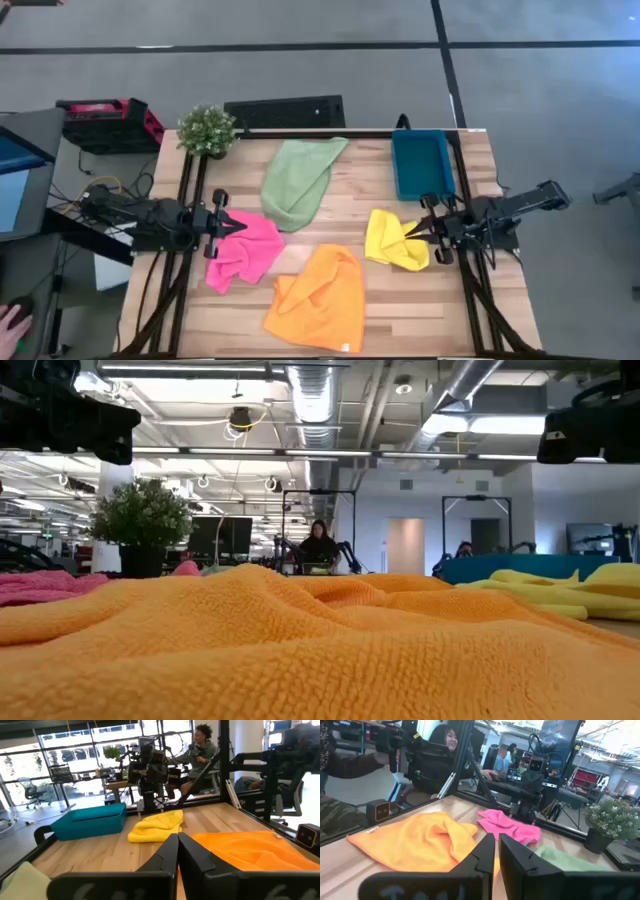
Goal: Fold microfiber towels
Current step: Fold the green microfiber towel
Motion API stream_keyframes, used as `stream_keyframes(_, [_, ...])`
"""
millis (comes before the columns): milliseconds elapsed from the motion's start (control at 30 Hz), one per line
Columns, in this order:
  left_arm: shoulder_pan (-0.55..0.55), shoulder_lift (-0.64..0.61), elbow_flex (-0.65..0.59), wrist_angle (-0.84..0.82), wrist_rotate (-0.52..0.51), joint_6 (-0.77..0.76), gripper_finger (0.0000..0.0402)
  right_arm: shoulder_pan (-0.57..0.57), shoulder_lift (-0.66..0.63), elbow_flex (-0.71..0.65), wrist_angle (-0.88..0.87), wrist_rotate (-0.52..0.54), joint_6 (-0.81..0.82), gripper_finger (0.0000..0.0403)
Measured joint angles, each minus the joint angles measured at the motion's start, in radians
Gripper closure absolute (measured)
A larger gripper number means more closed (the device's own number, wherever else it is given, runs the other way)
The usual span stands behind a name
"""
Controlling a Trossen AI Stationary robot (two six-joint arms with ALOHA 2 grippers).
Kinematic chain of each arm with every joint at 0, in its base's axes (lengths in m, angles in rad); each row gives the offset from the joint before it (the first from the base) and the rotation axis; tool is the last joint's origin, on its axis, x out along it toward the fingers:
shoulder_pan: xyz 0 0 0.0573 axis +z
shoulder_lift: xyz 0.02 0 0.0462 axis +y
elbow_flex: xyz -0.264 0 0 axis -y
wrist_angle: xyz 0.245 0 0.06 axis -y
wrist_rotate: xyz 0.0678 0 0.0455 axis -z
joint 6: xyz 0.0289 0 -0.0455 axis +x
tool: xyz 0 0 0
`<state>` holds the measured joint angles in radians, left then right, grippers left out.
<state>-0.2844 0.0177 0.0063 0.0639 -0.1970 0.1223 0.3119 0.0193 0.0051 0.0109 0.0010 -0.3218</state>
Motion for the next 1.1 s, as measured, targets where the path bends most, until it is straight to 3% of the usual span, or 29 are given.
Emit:
stream_keyframes(300, [0.0, 0.0, 0.0, 0.012, -0.002, -0.089, 0.0401, 0.0, 0.0, 0.0, 0.0, 0.0, 0.0, 0.0353])
stream_keyframes(567, [0.0, 0.0, 0.0, 0.06, -0.031, -0.055, 0.0401, 0.0, 0.0, 0.0, 0.0, 0.0, 0.0, 0.0353])
stream_keyframes(767, [0.0, 0.03, 0.055, 0.045, -0.2, -0.068, 0.0401, 0.0, 0.0, 0.0, 0.0, 0.0, 0.0, 0.0353])
stream_keyframes(967, [0.0, 0.17, 0.145, 0.032, -0.212, -0.027, 0.0401, 0.0, 0.0, 0.0, 0.0, 0.0, 0.0, 0.0353])
stream_keyframes(1100, [0.0, 0.33, 0.233, 0.007, -0.246, -0.029, 0.0401, 0.0, 0.0, 0.0, 0.0, 0.0, 0.0, 0.0353])
